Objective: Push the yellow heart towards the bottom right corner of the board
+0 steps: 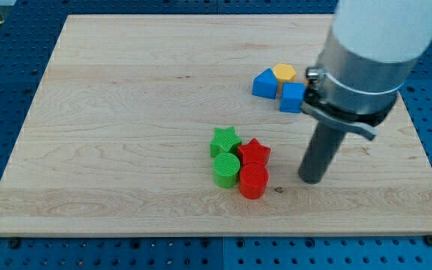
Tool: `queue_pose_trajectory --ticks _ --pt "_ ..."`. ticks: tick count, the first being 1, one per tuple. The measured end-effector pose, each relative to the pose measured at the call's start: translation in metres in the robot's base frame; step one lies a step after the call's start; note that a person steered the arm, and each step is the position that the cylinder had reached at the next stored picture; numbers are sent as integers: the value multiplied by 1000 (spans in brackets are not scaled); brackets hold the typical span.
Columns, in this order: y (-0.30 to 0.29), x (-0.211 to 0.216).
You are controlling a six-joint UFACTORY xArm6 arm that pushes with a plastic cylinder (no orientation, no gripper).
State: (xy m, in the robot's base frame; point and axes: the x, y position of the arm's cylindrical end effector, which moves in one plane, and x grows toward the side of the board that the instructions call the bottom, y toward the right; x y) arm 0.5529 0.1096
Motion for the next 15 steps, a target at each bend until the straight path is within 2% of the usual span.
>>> queue_pose_trajectory --ticks 1,2,3,4,6,7,11,12,14,15 --pt "-39 0" --pt "-53 0" --pt "-38 0" --pt "9 -1" --pt "39 -38" --pt "53 -44" --pt "62 -45" --pt "75 -62" --pt "92 -146" --pt "114 -169"
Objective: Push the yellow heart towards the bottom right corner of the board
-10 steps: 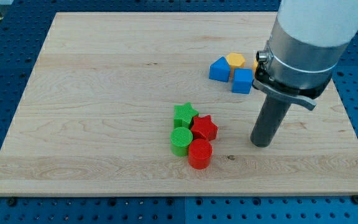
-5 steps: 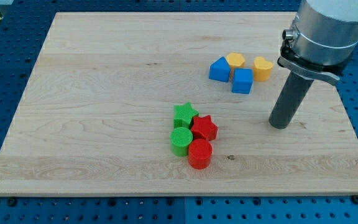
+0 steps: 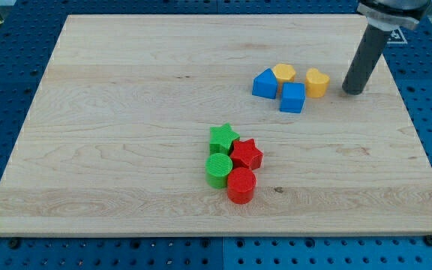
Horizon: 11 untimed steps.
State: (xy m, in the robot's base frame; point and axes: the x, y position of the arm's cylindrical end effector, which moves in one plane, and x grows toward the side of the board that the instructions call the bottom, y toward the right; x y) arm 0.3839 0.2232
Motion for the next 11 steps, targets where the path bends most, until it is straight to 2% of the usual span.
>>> queue_pose_trajectory --ticks 2,3,5,6,7,9,11 --pt "-66 -23" --pt "-66 -18" --pt "-76 22" --pt "-98 10" --pt "-95 30" --pt "-41 103" --pt "-50 116"
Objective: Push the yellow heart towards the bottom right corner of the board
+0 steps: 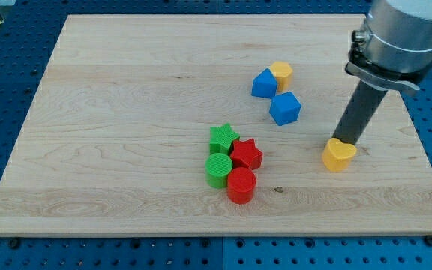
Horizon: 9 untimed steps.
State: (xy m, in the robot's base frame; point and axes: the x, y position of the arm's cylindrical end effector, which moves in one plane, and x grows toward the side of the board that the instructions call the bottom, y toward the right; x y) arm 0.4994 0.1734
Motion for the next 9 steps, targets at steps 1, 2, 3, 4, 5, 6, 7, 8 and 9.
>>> queue_pose_trajectory --ticks 1,2,3,4,5,6,7,8,9 --pt "-20 0" --pt "-30 6" --pt "-30 26" --pt "-42 36" --pt "-74 50" --pt "-46 58" --pt "3 58" --pt "19 60" --pt "21 66"
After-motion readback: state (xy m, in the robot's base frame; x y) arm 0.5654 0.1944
